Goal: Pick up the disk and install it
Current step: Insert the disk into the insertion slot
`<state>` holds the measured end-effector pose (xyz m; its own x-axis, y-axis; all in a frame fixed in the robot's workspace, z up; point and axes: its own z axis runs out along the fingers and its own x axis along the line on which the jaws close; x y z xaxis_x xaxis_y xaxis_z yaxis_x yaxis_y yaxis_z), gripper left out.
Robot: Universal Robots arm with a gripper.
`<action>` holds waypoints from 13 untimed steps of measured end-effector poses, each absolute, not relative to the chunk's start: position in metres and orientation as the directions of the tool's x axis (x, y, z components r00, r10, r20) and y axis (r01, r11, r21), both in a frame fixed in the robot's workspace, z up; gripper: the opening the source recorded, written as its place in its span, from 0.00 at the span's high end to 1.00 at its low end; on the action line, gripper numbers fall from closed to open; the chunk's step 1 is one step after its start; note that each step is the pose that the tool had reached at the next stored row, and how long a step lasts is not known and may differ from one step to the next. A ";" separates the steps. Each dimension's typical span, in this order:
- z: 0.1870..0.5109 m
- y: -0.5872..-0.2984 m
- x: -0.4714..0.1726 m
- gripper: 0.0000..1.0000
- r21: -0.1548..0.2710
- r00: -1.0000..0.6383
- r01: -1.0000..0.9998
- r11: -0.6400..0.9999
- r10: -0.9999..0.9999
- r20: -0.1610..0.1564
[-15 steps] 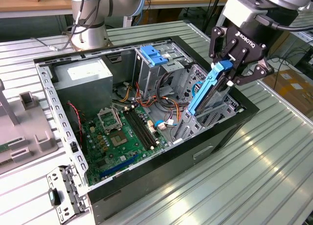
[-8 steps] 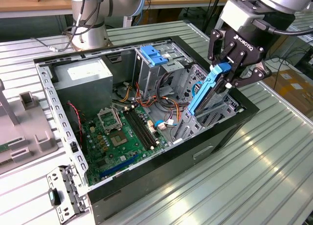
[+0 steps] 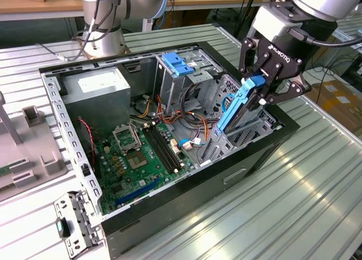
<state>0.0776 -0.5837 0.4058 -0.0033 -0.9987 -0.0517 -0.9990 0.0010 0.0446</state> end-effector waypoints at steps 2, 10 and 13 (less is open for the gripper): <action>0.404 -0.584 0.078 0.64 0.045 -0.003 -0.999 0.001 -0.999 -0.052; 0.398 -0.584 0.078 0.64 0.045 -0.003 -0.999 0.001 -0.999 -0.052; 0.396 -0.584 0.078 0.64 0.045 -0.003 -0.999 0.001 -0.999 -0.052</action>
<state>0.0776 -0.5837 0.3960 -0.0033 -0.9987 -0.0517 -0.9990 0.0010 0.0445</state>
